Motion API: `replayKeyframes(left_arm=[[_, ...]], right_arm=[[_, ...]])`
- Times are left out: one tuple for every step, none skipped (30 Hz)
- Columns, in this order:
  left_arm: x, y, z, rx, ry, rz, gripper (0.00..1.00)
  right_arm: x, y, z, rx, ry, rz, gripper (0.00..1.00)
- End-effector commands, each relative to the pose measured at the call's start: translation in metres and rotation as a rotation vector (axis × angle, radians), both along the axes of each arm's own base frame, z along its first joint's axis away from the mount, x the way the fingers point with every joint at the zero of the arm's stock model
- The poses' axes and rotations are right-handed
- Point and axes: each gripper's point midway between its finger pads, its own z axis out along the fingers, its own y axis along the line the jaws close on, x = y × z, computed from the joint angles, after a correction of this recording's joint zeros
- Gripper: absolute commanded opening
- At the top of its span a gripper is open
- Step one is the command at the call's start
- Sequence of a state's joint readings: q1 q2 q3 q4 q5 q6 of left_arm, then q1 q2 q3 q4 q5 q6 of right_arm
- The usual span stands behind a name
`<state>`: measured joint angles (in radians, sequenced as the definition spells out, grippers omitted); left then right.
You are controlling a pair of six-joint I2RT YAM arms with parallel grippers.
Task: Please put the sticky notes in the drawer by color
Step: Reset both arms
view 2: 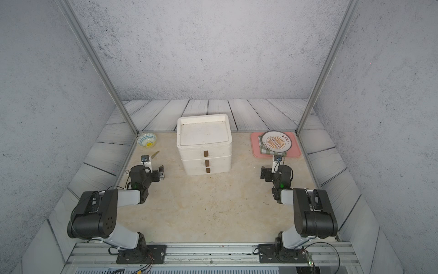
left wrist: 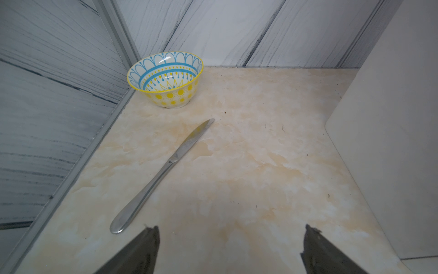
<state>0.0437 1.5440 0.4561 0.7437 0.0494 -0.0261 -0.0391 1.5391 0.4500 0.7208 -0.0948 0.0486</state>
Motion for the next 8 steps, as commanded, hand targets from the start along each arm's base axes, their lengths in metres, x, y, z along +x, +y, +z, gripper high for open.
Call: replayKeyframes(left_arm=[[0.005,-0.0011,0.0098,0.008,-0.02,-0.007,0.99],[0.0054,-0.0014,0.0086,0.006,-0.015,-0.009,0.98],[0.0057,-0.002,0.0089,0.006,-0.016,-0.012,0.98],[0.0059,-0.0021,0.0088,0.007,-0.014,-0.013,0.98],[0.0055,-0.0017,0.0089,0.007,-0.015,-0.011,0.98],[0.0058,-0.0018,0.0094,0.008,-0.016,-0.01,0.99],[0.0052,-0.0018,0.0099,0.009,-0.02,-0.01,0.98],[0.0043,-0.0016,0.0095,0.009,-0.019,-0.009,0.98]], right_arm=[[0.0026,-0.0009,0.0054,-0.014,-0.01,-0.007,0.99],[0.0029,-0.0011,0.0057,-0.015,-0.011,-0.007,0.99],[0.0031,-0.0015,0.0059,-0.014,-0.011,-0.008,0.99],[0.0031,-0.0011,0.0058,-0.014,-0.011,-0.007,0.99],[0.0028,-0.0012,0.0056,-0.014,-0.01,-0.007,0.99],[0.0028,-0.001,0.0055,-0.014,-0.01,-0.007,0.99],[0.0029,-0.001,0.0055,-0.015,-0.01,-0.007,0.99],[0.0027,-0.0013,0.0058,-0.014,-0.011,-0.008,0.99]])
